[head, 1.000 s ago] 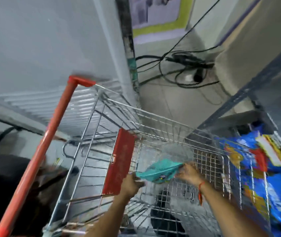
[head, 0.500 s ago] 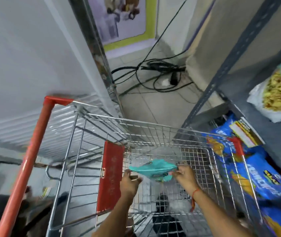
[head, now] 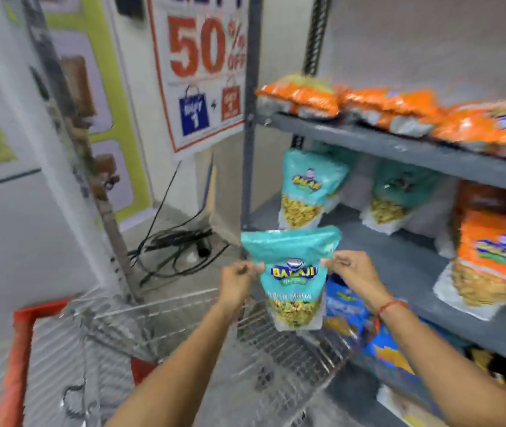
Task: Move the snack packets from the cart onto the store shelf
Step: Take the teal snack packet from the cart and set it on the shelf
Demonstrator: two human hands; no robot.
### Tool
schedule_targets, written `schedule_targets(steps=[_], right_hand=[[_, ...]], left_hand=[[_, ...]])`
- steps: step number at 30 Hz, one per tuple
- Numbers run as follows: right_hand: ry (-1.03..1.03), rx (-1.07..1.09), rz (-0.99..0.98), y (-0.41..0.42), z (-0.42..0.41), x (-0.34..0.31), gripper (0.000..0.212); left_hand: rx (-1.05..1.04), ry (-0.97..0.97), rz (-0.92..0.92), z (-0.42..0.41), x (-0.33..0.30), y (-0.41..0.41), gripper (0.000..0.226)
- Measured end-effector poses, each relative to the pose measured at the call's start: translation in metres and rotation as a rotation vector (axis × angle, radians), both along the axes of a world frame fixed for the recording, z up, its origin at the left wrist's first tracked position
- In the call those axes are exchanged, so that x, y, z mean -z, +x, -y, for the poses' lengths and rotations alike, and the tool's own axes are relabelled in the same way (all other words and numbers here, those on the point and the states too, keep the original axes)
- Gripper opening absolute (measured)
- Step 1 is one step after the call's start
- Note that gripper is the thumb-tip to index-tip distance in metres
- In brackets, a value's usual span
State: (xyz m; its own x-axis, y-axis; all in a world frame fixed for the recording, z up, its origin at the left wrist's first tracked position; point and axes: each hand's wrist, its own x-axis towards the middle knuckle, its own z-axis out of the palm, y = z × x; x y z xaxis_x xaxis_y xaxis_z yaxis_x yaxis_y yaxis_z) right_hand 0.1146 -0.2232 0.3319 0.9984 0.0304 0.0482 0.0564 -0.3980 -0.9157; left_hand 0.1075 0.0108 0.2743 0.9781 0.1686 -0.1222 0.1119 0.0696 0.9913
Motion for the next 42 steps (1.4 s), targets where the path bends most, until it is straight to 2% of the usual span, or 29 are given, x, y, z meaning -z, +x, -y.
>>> schedule_targets(steps=[2, 4, 9, 11, 13, 15, 17, 21, 28, 32, 36, 42], right_hand=[[0.071, 0.070, 0.090, -0.006, 0.023, -0.037, 0.037], [0.098, 0.123, 0.178, -0.014, 0.040, -0.075, 0.039], [0.242, 0.282, 0.334, -0.043, 0.059, -0.164, 0.016], [0.262, 0.293, 0.359, -0.048, 0.067, -0.183, 0.009], [0.269, 0.303, 0.378, -0.053, 0.075, -0.195, 0.012], [0.280, 0.320, 0.391, -0.057, 0.082, -0.199, 0.013], [0.302, 0.323, 0.389, -0.060, 0.087, -0.199, 0.009], [0.319, 0.333, 0.368, -0.062, 0.097, -0.189, 0.023], [0.301, 0.373, 0.297, -0.041, 0.110, -0.157, 0.013], [0.328, 0.372, 0.264, -0.018, 0.117, -0.132, 0.015], [0.300, 0.405, 0.225, 0.014, 0.134, -0.098, 0.025], [0.240, 0.499, 0.147, 0.071, 0.171, -0.055, 0.013]], left_hand=[[0.062, 0.058, 0.140, 0.013, -0.049, 0.015, 0.016], [0.092, 0.098, 0.250, 0.027, -0.100, 0.023, 0.009], [0.152, 0.052, 0.353, 0.062, -0.200, 0.037, 0.029], [0.176, 0.025, 0.385, 0.073, -0.226, 0.034, 0.024], [0.190, 0.013, 0.408, 0.082, -0.242, 0.028, 0.015], [0.191, 0.011, 0.408, 0.090, -0.248, 0.025, 0.016], [0.202, 0.023, 0.405, 0.095, -0.250, 0.023, 0.019], [0.233, 0.063, 0.383, 0.103, -0.243, 0.018, 0.018], [0.206, 0.075, 0.321, 0.121, -0.214, 0.034, 0.016], [0.191, 0.076, 0.252, 0.138, -0.182, 0.062, 0.014], [0.159, 0.100, 0.170, 0.162, -0.138, 0.102, 0.023], [0.167, 0.110, 0.110, 0.204, -0.097, 0.154, 0.017]])
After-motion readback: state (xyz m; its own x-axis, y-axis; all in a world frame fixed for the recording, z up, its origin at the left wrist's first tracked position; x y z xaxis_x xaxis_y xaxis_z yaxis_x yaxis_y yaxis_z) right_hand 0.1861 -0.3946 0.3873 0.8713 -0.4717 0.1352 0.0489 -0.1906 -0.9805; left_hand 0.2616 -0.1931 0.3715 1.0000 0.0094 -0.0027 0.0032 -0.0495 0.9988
